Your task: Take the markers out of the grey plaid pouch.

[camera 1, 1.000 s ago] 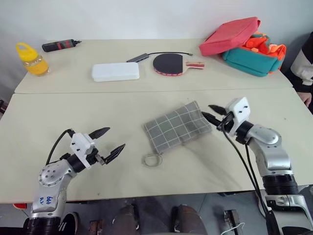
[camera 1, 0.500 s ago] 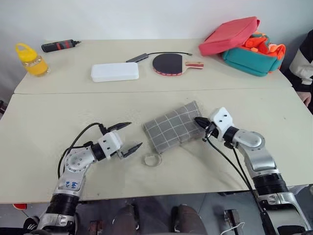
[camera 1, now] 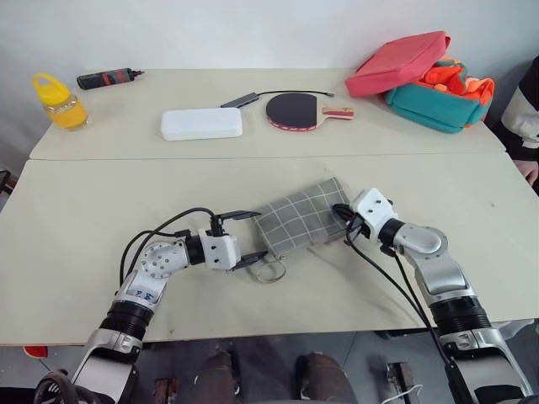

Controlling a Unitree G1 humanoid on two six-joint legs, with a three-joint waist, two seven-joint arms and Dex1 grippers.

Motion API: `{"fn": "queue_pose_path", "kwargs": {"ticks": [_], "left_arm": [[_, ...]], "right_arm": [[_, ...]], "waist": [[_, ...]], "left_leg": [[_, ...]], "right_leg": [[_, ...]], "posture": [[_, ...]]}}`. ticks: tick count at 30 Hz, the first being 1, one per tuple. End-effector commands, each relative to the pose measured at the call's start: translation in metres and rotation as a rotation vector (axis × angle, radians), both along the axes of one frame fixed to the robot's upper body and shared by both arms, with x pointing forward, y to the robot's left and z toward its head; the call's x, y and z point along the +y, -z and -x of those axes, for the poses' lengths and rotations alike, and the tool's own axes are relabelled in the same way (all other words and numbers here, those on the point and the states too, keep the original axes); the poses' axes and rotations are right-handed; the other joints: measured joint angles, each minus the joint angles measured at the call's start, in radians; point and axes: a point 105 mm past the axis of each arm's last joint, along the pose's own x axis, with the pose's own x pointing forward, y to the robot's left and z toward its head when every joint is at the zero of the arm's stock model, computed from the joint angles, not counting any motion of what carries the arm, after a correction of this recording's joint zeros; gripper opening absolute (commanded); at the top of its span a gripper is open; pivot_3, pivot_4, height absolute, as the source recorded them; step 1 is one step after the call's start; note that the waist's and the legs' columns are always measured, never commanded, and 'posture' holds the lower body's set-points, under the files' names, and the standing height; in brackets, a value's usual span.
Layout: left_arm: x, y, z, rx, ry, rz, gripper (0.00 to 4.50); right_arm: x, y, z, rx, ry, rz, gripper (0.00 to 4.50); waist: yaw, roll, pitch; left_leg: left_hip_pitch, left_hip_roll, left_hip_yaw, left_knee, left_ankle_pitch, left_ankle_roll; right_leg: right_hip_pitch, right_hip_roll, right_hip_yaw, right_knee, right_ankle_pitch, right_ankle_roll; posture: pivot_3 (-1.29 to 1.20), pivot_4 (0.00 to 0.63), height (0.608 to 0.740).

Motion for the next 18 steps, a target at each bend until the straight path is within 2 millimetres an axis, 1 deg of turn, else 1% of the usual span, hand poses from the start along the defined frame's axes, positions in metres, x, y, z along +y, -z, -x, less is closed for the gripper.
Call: {"fn": "queue_pose_path", "kwargs": {"ticks": [1, 4, 6, 7, 10, 12, 18], "left_arm": [[-0.013, 0.006, 0.002, -0.002, 0.037, -0.02, 4.5], [-0.021, 0.005, -0.003, -0.005, 0.032, -0.014, 4.5], [-0.026, 0.009, -0.005, -0.008, 0.035, -0.039, 4.5], [-0.026, 0.01, -0.006, -0.016, 0.031, -0.052, 4.31], [-0.025, 0.011, -0.008, -0.018, 0.015, -0.048, 3.7], [-0.024, 0.011, -0.008, -0.021, 0.004, -0.045, 2.96], [-0.019, 0.009, -0.007, -0.019, -0.015, -0.024, 1.18]], "right_arm": [[-0.001, 0.002, -0.001, 0.008, 0.014, 0.001, 0.07], [-0.001, 0.001, -0.001, 0.007, 0.015, 0.003, 0.07], [-0.001, 0.0, -0.001, 0.002, 0.013, 0.004, 0.07], [-0.002, -0.001, -0.001, 0.0, 0.013, 0.004, 0.02], [-0.004, -0.003, -0.001, -0.004, 0.015, 0.006, 0.0], [-0.004, -0.003, 0.0, -0.004, 0.016, 0.008, 0.0], [-0.004, -0.003, 0.0, -0.007, 0.014, 0.008, 0.0]], "waist": [[0.0, 0.0, 0.0], [0.0, 0.0, 0.0], [0.001, 0.0, 0.0], [0.001, 0.0, 0.0], [0.0, 0.0, 0.0], [0.0, 0.0, 0.0], [0.0, 0.001, 0.0]], "left_leg": [[0.0, 0.0, 0.0, 0.0, 0.0, 0.0], [0.0, 0.0, 0.0, 0.0, 0.0, 0.0], [0.0, 0.0, 0.0, 0.001, 0.0, 0.0], [0.0, 0.0, 0.0, 0.001, 0.0, 0.0], [0.0, 0.0, 0.0, 0.001, 0.0, 0.0], [0.0, 0.0, 0.0, 0.001, 0.0, 0.0], [0.0, 0.0, 0.0, 0.001, 0.0, 0.001]], "right_leg": [[0.0, 0.0, 0.0, 0.0, 0.0, 0.0], [0.0, 0.0, 0.0, 0.0, 0.0, 0.0], [0.0, 0.0, 0.0, 0.001, 0.0, 0.0], [0.0, 0.0, 0.0, 0.001, 0.0, 0.0], [0.0, 0.0, 0.0, 0.001, 0.0, 0.0], [0.0, 0.0, 0.0, 0.001, 0.0, 0.0], [0.0, 0.0, 0.0, 0.001, 0.0, 0.0]], "posture": [[0.0, 0.15, 0.74], [0.0, 0.15, 0.74], [0.0, 0.15, 0.74], [0.0, 0.15, 0.74], [0.0, 0.15, 0.74], [0.0, 0.15, 0.74], [0.0, 0.15, 0.74]]}}
